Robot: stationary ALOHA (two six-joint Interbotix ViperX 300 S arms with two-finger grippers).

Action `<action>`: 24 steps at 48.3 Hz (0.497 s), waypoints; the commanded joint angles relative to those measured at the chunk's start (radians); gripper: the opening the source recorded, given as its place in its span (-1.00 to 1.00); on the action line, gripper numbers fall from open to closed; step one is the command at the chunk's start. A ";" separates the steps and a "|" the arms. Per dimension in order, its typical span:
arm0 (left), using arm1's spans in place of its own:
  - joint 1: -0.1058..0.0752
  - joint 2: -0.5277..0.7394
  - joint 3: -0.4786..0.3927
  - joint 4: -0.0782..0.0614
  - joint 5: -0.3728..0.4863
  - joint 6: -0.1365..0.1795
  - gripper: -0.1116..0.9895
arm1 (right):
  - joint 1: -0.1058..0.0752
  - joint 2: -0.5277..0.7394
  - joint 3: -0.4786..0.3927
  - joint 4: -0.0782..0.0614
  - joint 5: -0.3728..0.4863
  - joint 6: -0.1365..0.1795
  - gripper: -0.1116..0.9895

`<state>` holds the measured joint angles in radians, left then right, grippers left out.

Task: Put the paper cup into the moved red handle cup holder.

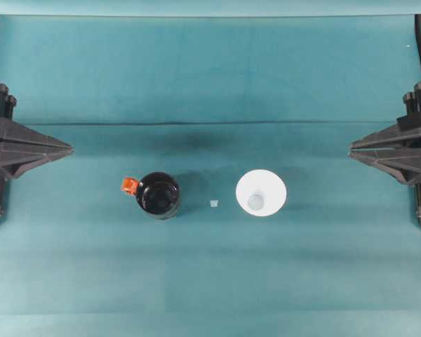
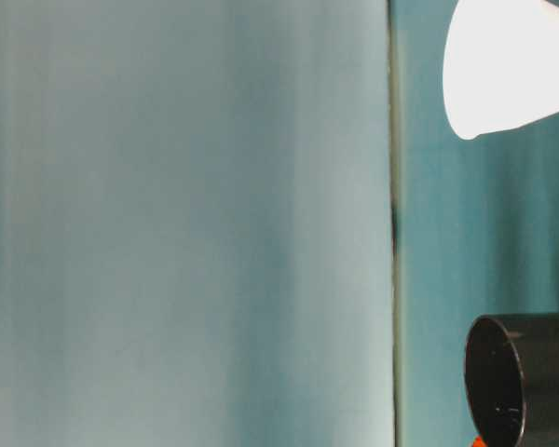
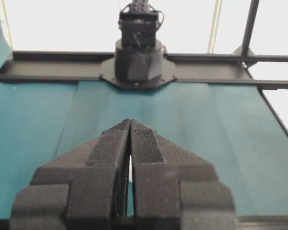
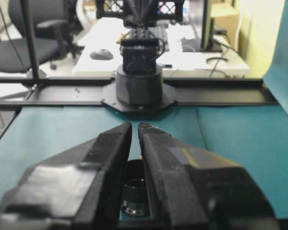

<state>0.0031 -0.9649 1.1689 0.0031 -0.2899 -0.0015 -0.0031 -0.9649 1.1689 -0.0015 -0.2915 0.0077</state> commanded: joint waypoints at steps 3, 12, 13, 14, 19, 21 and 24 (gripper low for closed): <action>0.000 0.009 -0.026 0.011 0.064 -0.008 -0.75 | 0.011 0.008 -0.009 0.014 0.006 0.009 -0.80; 0.000 0.002 -0.058 0.011 0.172 -0.006 -0.75 | 0.009 0.000 -0.028 0.018 0.069 0.061 -0.98; 0.000 0.003 -0.063 0.011 0.186 -0.006 -0.75 | 0.009 -0.002 -0.028 0.018 0.078 0.066 -0.99; 0.000 0.005 -0.066 0.011 0.204 -0.006 -0.75 | 0.009 -0.003 -0.028 0.018 0.084 0.067 -0.99; 0.000 0.026 -0.100 0.011 0.334 -0.008 -0.75 | 0.009 -0.006 -0.029 0.018 0.121 0.075 -0.99; 0.000 0.041 -0.115 0.011 0.387 -0.008 -0.75 | 0.009 -0.008 -0.029 0.018 0.133 0.075 -0.99; 0.000 0.061 -0.137 0.011 0.448 -0.008 -0.75 | 0.009 -0.008 -0.032 0.018 0.147 0.075 -0.99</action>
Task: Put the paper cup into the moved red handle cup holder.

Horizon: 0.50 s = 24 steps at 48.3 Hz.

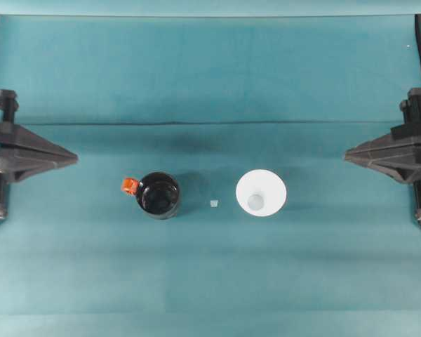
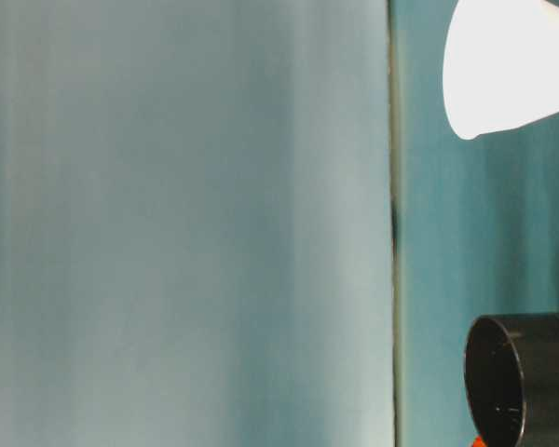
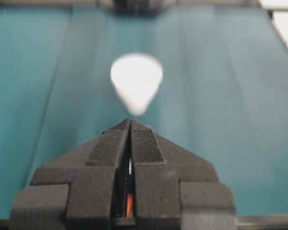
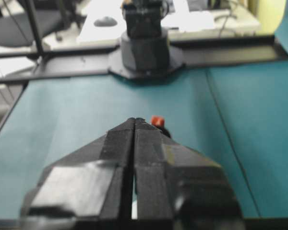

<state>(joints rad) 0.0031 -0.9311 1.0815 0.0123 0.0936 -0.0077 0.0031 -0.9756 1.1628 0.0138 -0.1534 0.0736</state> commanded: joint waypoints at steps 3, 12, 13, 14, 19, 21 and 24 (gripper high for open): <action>0.000 0.054 -0.069 0.002 0.115 -0.002 -0.75 | 0.003 0.003 -0.028 0.003 0.025 0.009 -0.99; 0.000 0.140 -0.110 0.003 0.210 0.006 -0.75 | 0.003 0.003 -0.028 0.003 0.041 0.009 -0.99; 0.000 0.149 -0.114 0.003 0.216 0.008 -0.75 | 0.003 0.003 -0.028 0.003 0.041 0.009 -0.99; 0.000 0.156 -0.115 0.003 0.221 0.009 -0.75 | 0.003 0.003 -0.028 0.003 0.041 0.009 -0.99; 0.000 0.196 -0.124 0.003 0.236 0.012 -0.75 | 0.003 0.003 -0.028 0.003 0.041 0.009 -0.99; 0.000 0.209 -0.127 0.003 0.239 0.012 -0.75 | 0.002 0.003 -0.028 0.003 0.041 0.009 -0.99; 0.000 0.229 -0.133 0.005 0.245 0.014 -0.75 | 0.003 0.003 -0.028 0.003 0.041 0.011 -0.99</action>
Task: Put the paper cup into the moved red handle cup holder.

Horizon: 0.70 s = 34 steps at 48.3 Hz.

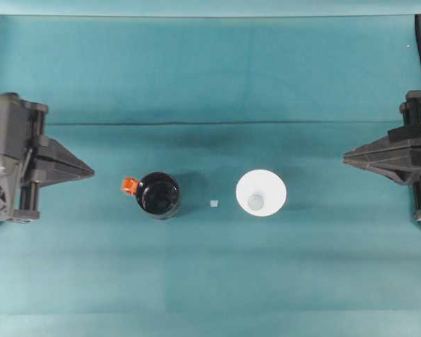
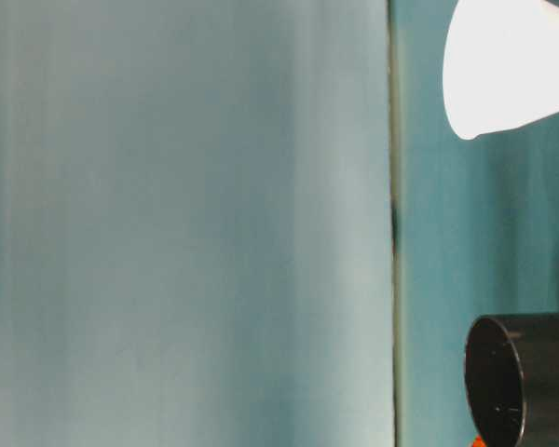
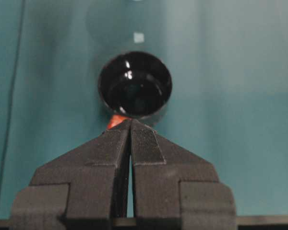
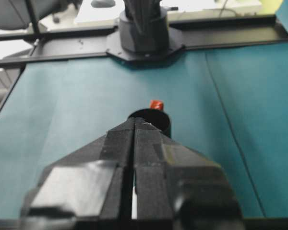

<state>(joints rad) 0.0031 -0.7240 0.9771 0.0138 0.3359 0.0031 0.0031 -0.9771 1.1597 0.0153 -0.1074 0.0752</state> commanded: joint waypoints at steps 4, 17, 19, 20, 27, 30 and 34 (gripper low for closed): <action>0.000 0.040 -0.034 0.006 0.021 0.005 -0.75 | 0.003 0.005 -0.025 0.002 -0.003 0.008 -0.99; 0.005 0.074 -0.057 0.006 0.092 -0.003 -0.75 | 0.003 0.005 -0.025 0.003 0.017 0.009 -0.99; 0.003 0.078 -0.060 0.006 0.101 -0.003 -0.75 | 0.003 0.005 -0.025 0.002 0.021 0.009 -0.99; 0.003 0.080 -0.061 0.006 0.107 -0.003 -0.75 | 0.003 0.005 -0.025 0.002 0.021 0.009 -0.99; 0.014 0.095 -0.067 0.006 0.144 -0.011 -0.75 | 0.002 0.005 -0.025 0.002 0.025 0.009 -0.99; 0.021 0.101 -0.072 0.006 0.156 -0.014 -0.73 | 0.002 0.005 -0.025 0.002 0.026 0.009 -0.99; 0.025 0.109 -0.074 0.006 0.160 -0.011 -0.49 | 0.003 0.005 -0.025 0.002 0.028 0.009 -0.99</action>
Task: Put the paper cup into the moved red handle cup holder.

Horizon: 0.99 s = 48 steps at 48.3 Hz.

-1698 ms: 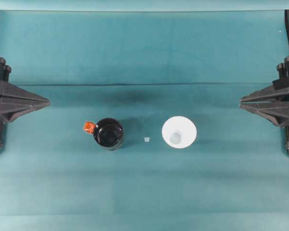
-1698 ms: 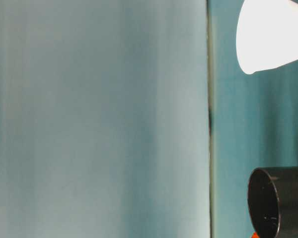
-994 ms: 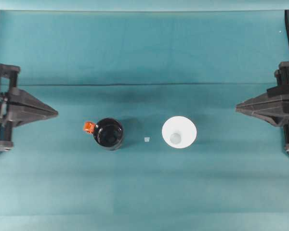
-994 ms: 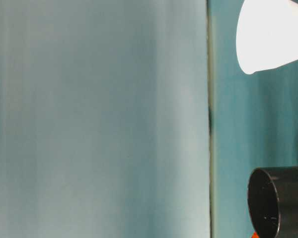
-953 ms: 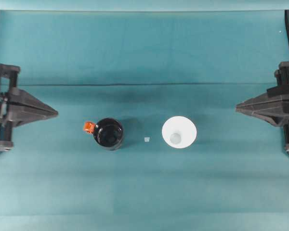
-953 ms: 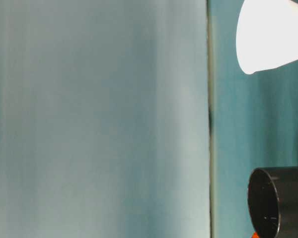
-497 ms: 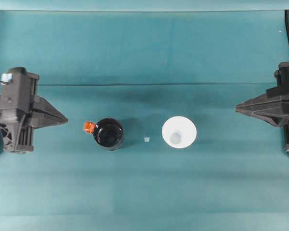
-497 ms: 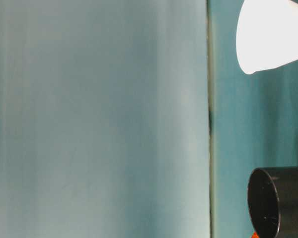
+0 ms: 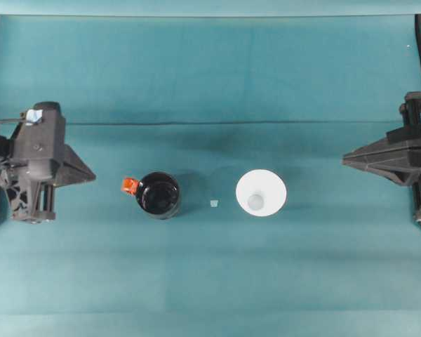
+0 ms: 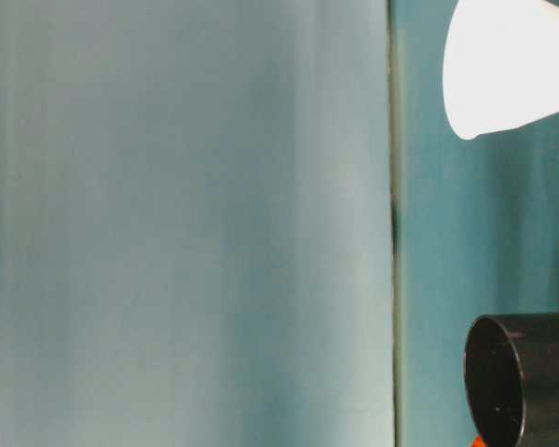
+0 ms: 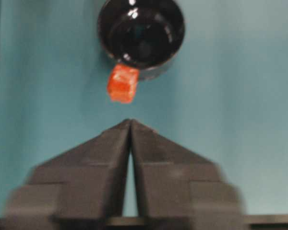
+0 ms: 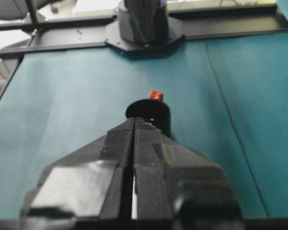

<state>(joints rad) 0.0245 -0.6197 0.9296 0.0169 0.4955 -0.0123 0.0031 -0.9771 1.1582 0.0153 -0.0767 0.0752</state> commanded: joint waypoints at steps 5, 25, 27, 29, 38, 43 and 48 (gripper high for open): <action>0.005 0.009 -0.028 0.003 -0.002 0.012 0.03 | 0.003 0.005 -0.023 0.003 -0.003 0.009 -0.99; 0.029 0.060 -0.028 0.003 0.003 0.086 0.94 | 0.002 0.005 -0.023 0.003 0.002 0.009 -0.99; 0.032 0.081 -0.029 0.003 0.002 0.095 0.94 | 0.003 0.005 -0.023 0.003 0.000 0.009 -0.99; 0.035 0.106 -0.031 0.003 0.002 0.109 0.95 | 0.003 0.005 -0.021 0.003 0.002 0.009 -0.99; 0.041 0.230 -0.052 0.003 -0.012 0.175 0.95 | 0.003 0.005 -0.023 0.003 0.003 0.023 -0.99; 0.048 0.290 -0.075 0.003 -0.029 0.195 0.95 | 0.002 0.005 -0.023 0.003 0.008 0.025 -0.99; 0.048 0.341 -0.092 0.003 -0.049 0.209 0.95 | 0.003 0.003 -0.023 0.003 0.014 0.025 -0.99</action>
<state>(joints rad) 0.0721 -0.3083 0.8682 0.0169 0.4663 0.1933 0.0046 -0.9787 1.1597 0.0153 -0.0629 0.0905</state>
